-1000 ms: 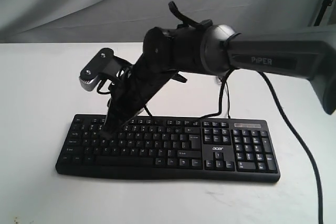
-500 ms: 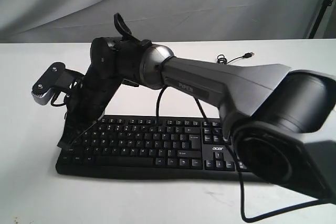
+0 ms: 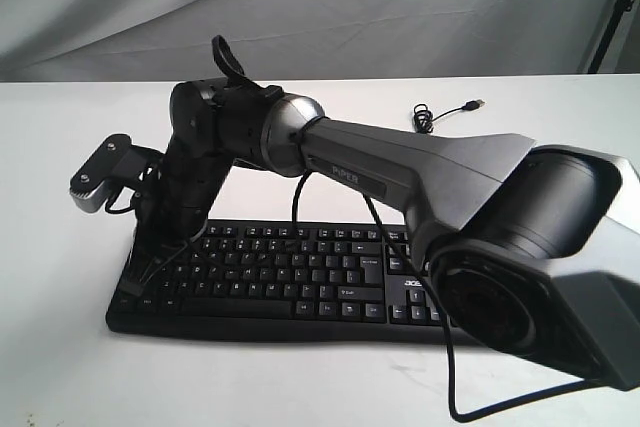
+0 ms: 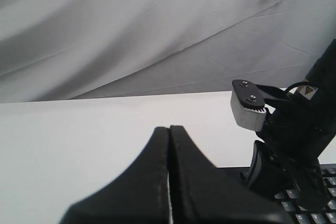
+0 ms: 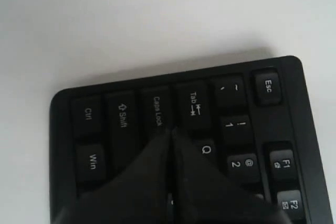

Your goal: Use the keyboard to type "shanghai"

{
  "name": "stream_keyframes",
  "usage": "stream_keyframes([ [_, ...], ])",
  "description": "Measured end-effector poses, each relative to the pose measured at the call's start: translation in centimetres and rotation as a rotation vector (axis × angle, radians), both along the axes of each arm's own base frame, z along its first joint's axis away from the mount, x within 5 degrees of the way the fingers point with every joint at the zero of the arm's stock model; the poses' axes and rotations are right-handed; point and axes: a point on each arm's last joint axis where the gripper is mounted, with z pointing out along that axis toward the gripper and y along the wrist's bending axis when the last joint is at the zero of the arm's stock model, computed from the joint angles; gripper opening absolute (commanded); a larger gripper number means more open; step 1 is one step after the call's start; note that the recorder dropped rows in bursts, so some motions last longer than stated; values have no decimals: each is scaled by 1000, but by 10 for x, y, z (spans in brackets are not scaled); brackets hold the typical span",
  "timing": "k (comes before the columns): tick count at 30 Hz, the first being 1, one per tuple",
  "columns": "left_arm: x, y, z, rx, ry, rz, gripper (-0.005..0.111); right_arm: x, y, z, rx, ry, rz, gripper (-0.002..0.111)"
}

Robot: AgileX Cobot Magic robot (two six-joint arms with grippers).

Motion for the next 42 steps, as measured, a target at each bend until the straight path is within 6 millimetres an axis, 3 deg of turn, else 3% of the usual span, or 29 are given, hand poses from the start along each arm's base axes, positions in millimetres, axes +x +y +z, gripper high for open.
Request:
stream_keyframes([
  [29, 0, 0, 0, 0, 0, 0, 0, -2, 1, -9, -24, 3, 7, 0],
  [39, 0, 0, 0, 0, 0, 0, 0, -3, 1, -9, -23, 6, 5, 0],
  [42, 0, 0, 0, 0, 0, 0, 0, -2, -3, 0, -44, -14, 6, 0],
])
